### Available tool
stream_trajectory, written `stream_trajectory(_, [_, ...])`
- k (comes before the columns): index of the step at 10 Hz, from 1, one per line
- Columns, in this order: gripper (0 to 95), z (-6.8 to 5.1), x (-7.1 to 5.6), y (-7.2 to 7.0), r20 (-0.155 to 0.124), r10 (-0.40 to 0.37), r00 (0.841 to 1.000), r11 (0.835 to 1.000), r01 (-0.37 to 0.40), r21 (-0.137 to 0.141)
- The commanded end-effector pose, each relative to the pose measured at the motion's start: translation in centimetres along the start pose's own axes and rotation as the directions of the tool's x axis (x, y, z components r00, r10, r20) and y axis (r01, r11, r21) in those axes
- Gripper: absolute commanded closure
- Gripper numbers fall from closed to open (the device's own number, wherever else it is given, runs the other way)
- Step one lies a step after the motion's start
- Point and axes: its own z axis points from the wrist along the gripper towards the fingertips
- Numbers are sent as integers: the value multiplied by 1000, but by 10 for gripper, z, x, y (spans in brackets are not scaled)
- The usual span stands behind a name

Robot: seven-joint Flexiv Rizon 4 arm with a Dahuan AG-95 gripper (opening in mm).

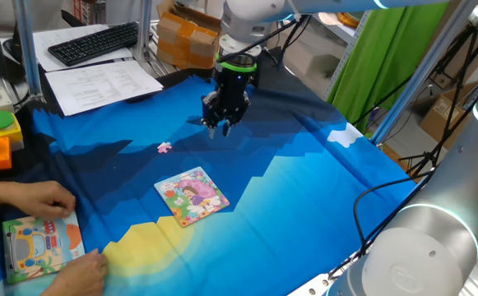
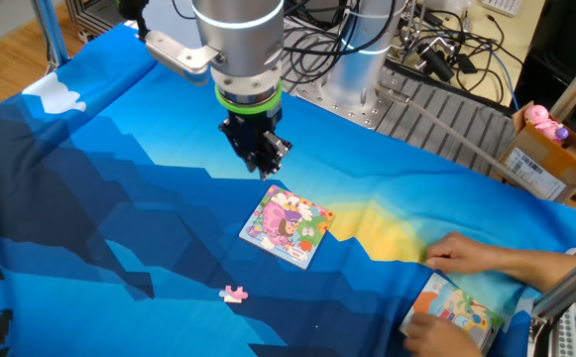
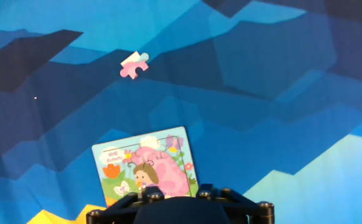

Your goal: Assemble one piece of a puzzle

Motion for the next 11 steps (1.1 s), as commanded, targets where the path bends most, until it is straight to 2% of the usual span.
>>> stream_trajectory(1, [950,1,-10,15,11,-76,997,997,76,15])
stream_trajectory(2, [950,0,-17,20,7,-94,996,995,94,17])
stream_trajectory(3, [950,-1,-29,25,0,-137,991,990,137,21])
stream_trajectory(6, [950,1,-47,30,15,-163,986,986,163,26])
stream_trajectory(8, [950,7,-60,32,52,-199,979,978,196,68])
stream_trajectory(9, [950,8,-67,32,50,-221,974,972,217,86])
stream_trajectory(11, [950,13,-79,31,46,-231,972,970,227,86])
